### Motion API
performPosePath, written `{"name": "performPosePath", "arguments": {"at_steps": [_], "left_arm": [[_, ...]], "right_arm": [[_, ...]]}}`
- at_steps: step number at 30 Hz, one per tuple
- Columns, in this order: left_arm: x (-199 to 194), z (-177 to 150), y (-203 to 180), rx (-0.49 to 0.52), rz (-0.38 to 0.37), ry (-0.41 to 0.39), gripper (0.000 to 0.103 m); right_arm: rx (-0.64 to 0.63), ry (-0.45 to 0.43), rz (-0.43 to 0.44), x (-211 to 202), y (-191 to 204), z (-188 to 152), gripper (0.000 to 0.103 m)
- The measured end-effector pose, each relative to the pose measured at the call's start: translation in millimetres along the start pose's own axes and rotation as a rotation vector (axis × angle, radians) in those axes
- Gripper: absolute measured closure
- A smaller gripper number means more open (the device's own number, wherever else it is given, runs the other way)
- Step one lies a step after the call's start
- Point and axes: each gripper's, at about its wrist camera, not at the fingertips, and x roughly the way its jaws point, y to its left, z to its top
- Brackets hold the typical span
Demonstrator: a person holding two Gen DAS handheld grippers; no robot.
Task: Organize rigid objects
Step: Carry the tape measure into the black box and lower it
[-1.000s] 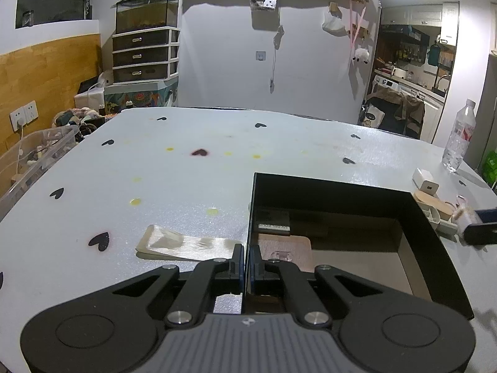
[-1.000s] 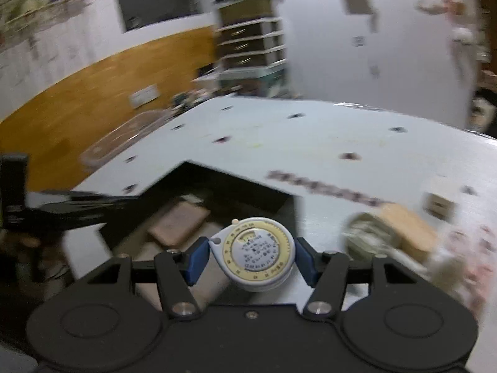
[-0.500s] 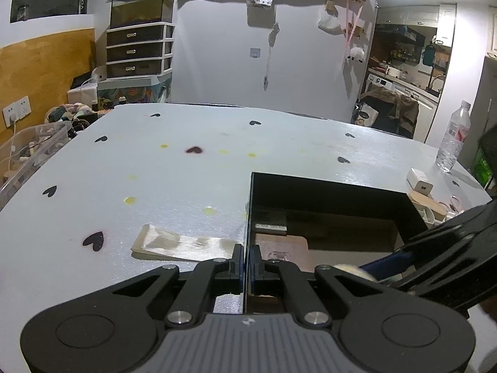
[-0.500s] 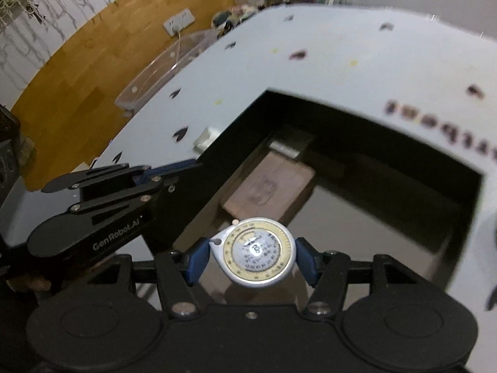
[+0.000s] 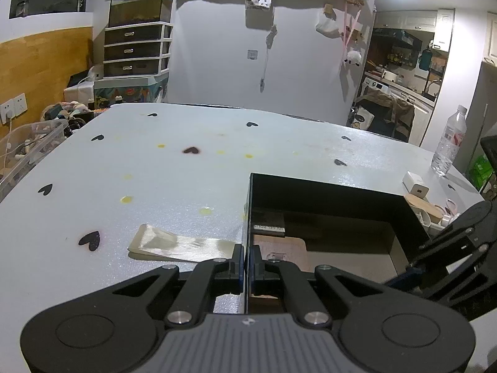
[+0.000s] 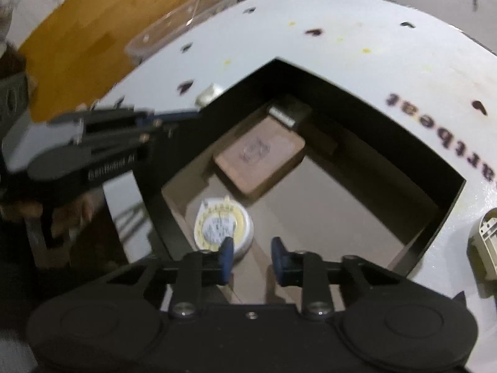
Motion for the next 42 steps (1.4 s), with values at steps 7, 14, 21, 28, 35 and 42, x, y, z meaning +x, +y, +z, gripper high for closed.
{"name": "performPosePath", "arguments": {"at_steps": [7,14,21,28,35,42], "left_arm": [[0.2,0.5,0.2,0.000,0.000,0.001,0.100],[0.8,0.7,-1.0,0.006,0.002,0.003,0.100],[1.5,1.1,-0.8,0.009,0.006,0.004,0.100],[2.1,1.2,-0.8,0.004,0.006,0.005,0.100],[2.0,2.0,-0.8,0.000,0.008,0.006,0.100],[0.6,2.1,-1.8,0.005,0.018,0.007,0.100]], "right_arm": [[-0.045,0.097,0.056,19.8,8.4,12.1,0.087],[0.032,0.100,0.155,35.3,5.8,24.3,0.094],[0.056,0.077,0.178,40.6,6.8,28.0,0.095],[0.071,0.042,0.167,33.2,6.7,25.3,0.095],[0.074,-0.063,0.136,-4.4,5.5,8.0,0.086],[0.079,-0.205,0.060,-43.0,2.6,-9.7,0.067]]}}
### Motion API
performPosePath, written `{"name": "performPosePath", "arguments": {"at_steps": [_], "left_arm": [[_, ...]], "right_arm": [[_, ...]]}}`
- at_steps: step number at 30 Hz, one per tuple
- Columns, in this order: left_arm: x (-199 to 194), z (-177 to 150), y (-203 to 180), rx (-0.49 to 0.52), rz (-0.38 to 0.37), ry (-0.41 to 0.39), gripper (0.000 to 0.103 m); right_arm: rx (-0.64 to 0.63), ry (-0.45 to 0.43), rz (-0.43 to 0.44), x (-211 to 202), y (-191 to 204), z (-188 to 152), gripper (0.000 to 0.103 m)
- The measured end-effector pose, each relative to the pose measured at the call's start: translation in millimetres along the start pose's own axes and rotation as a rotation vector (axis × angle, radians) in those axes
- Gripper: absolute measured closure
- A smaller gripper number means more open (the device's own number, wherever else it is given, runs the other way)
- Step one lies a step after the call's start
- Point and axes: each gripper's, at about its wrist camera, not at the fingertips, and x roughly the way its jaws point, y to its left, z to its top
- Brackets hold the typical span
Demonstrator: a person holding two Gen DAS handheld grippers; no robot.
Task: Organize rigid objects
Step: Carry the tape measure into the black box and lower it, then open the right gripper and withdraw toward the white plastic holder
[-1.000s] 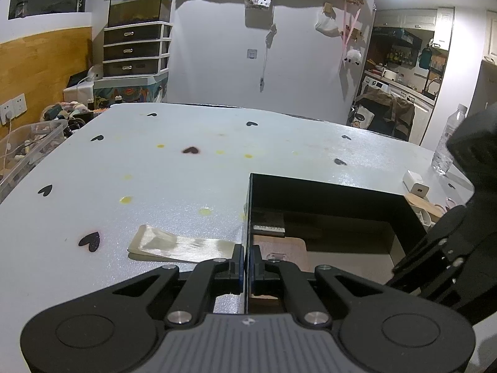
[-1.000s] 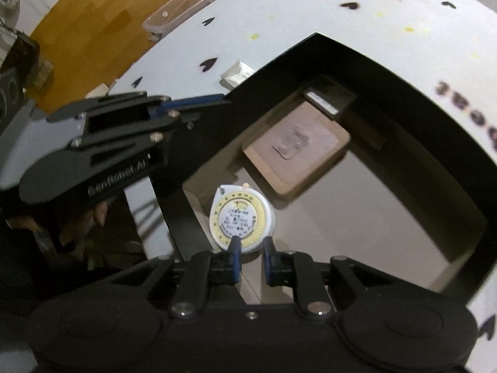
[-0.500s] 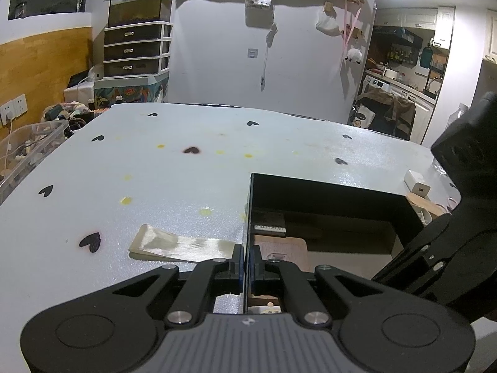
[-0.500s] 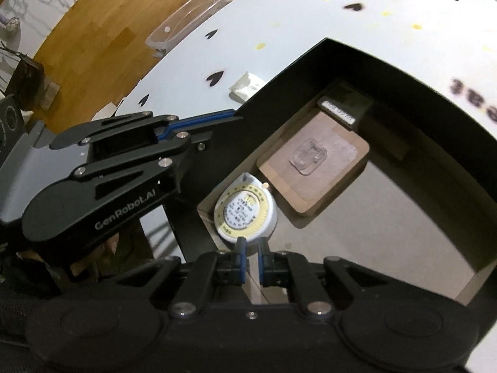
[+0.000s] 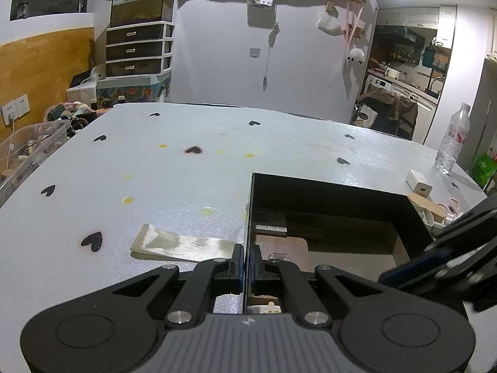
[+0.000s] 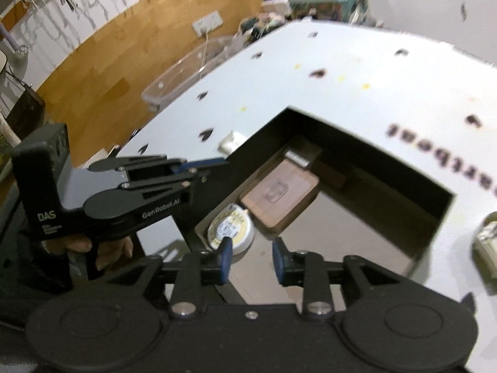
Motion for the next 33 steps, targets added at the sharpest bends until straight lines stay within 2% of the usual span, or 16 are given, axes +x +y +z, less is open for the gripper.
{"name": "performPosePath", "arguments": {"at_steps": [1,3,7,9,13,15,17,26,33], "left_arm": [[-0.3,0.1,-0.1,0.000,0.001,0.000,0.100],[-0.6,0.1,-0.4,0.001,0.003,0.000,0.100],[-1.7,-0.3,-0.4,0.002,0.005,-0.001,0.100],[-1.8,-0.5,-0.4,0.001,0.004,0.000,0.100],[-2.7,-1.0,-0.5,0.002,0.006,0.001,0.100],[-2.7,-1.0,-0.5,0.001,0.006,0.001,0.100],[-2.8,-1.1,-0.6,0.002,0.006,0.001,0.100],[-2.8,-1.4,-0.7,0.003,0.009,0.004,0.100],[-2.2,-2.5,0.1,0.004,0.012,0.006,0.100]], "right_arm": [[0.000,-0.021,-0.008,-5.8,0.0,-2.1,0.064],[0.004,-0.059,-0.017,-12.9,0.5,-3.4,0.051],[0.005,-0.146,-0.057,-26.5,2.5,-9.4,0.039],[-0.002,-0.177,-0.072,-30.9,4.1,-13.6,0.027],[-0.014,-0.237,-0.105,-38.4,6.7,-23.1,0.015],[-0.019,-0.262,-0.115,-41.5,7.8,-27.9,0.003],[-0.028,-0.293,-0.130,-44.6,9.1,-33.3,0.000],[-0.018,-0.408,-0.203,-55.9,4.1,-59.8,0.000],[0.095,-0.458,-0.278,-65.7,-21.1,-78.5,0.000]]}}
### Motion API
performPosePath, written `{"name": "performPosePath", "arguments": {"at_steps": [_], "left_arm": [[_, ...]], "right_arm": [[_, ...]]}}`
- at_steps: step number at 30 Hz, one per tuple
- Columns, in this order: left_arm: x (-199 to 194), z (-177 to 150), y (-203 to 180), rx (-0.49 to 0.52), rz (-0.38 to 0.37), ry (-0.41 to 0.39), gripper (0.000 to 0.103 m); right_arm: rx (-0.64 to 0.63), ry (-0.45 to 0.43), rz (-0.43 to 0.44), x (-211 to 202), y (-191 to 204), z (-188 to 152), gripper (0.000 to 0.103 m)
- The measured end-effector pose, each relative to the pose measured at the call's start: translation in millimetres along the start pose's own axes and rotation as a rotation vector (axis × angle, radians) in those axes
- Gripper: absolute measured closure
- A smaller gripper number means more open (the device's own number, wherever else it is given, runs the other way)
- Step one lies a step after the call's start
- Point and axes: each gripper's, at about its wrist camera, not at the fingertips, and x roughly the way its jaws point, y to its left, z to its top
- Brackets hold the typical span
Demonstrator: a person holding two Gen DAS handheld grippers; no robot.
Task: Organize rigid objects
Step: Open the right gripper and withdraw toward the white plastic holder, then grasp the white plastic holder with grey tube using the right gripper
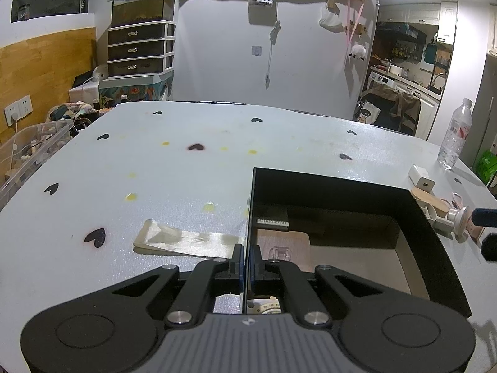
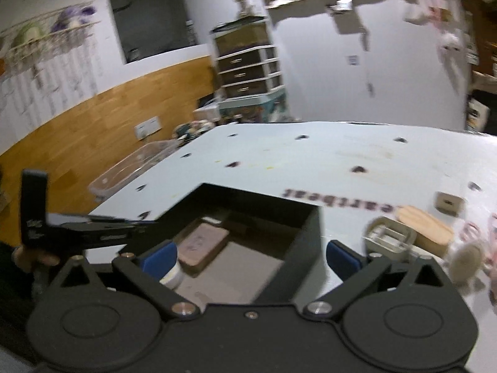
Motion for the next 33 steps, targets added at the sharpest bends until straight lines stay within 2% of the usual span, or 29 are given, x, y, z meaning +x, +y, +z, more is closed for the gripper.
{"name": "performPosePath", "arguments": {"at_steps": [6,12,18,22,33], "left_arm": [[-0.1,0.0,0.1,0.000,0.000,0.000,0.100],[0.5,0.0,-0.1,0.000,0.000,0.000,0.100],[6.0,-1.2,0.0,0.002,0.000,0.006,0.100],[7.9,-1.1,0.5,0.003,-0.001,0.009,0.100],[10.3,-0.4,0.5,0.002,-0.004,0.013,0.100]], "right_arm": [[0.143,-0.001,-0.122,5.7,-38.8,-8.9,0.000],[0.246,0.038,-0.220,27.1,-74.4,-12.9,0.000],[0.269,0.089,-0.316,54.2,-104.4,-14.4,0.000],[0.283,0.097,-0.332,67.3,-117.1,-11.7,0.000],[0.180,0.110,-0.391,81.1,-104.3,1.6,0.000]]}}
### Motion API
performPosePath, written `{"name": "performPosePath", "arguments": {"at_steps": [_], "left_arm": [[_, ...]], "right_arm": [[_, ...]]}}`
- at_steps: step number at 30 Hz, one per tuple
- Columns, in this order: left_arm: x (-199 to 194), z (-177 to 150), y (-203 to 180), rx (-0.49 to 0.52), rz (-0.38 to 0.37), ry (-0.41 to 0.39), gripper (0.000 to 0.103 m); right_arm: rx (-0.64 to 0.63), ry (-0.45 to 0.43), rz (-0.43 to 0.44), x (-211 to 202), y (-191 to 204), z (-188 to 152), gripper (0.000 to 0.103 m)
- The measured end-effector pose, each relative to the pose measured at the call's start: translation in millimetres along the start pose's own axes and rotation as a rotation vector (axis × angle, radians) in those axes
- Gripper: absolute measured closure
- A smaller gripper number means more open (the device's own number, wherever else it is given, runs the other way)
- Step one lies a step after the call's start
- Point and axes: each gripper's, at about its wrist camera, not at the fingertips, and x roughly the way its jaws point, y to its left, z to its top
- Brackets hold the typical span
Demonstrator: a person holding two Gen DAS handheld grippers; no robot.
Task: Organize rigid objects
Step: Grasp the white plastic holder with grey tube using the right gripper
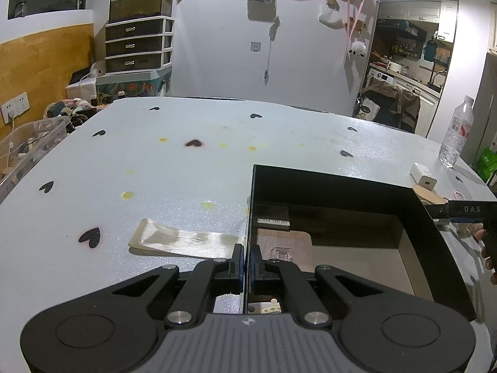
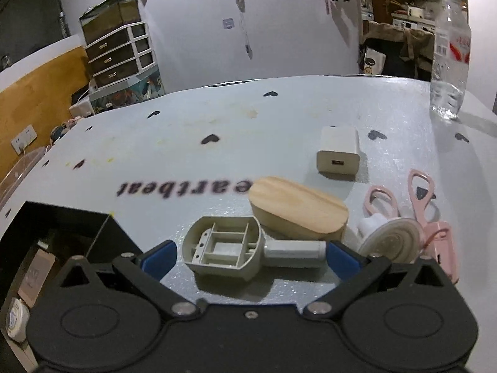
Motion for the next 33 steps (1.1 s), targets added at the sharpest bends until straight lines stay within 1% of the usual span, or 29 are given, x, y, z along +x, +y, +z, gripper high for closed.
{"name": "performPosePath", "arguments": {"at_steps": [4,8,12,14,16,17,18,20,23,28,29,31,33], "left_arm": [[2.3,0.0,-0.3,0.002,0.000,0.001,0.100],[3.8,-0.1,-0.4,-0.001,-0.005,0.001,0.100],[3.9,-0.1,-0.1,-0.002,-0.006,0.001,0.100],[4.1,-0.2,-0.1,-0.003,-0.008,0.000,0.100],[4.1,-0.2,-0.2,-0.003,-0.009,0.000,0.100],[4.3,-0.3,-0.2,-0.003,-0.009,0.000,0.100],[4.5,-0.4,-0.3,-0.003,-0.008,0.000,0.100],[4.1,-0.3,0.0,-0.003,-0.008,0.001,0.100],[4.0,-0.2,-0.1,-0.003,-0.008,0.000,0.100],[4.0,-0.1,-0.1,-0.002,-0.008,0.000,0.100],[4.1,-0.2,-0.1,-0.003,-0.008,0.001,0.100],[4.3,-0.3,-0.1,-0.003,-0.008,0.000,0.100],[4.2,-0.1,-0.2,-0.003,-0.008,0.000,0.100]], "right_arm": [[-0.008,0.028,-0.028,9.9,2.5,-0.2,0.000],[-0.009,0.018,-0.037,15.2,5.5,1.9,0.000],[0.024,0.022,-0.042,17.8,2.3,4.4,0.000],[0.060,0.023,-0.020,17.3,-2.4,5.0,0.001],[0.089,0.019,-0.012,17.0,-6.3,5.3,0.006],[0.097,0.021,-0.021,17.5,-7.7,5.5,0.010],[0.102,0.016,-0.025,17.4,-9.0,5.3,0.012],[0.097,0.014,-0.028,17.9,-9.3,5.7,0.014],[0.075,0.008,-0.051,18.7,-8.1,5.6,0.023],[0.035,0.003,-0.056,18.1,-7.0,4.8,0.027],[0.037,0.001,-0.055,17.3,-8.0,4.8,0.029],[0.048,-0.006,-0.048,15.1,-11.3,4.9,0.037],[0.065,-0.005,-0.035,13.7,-15.2,5.2,0.039]]}}
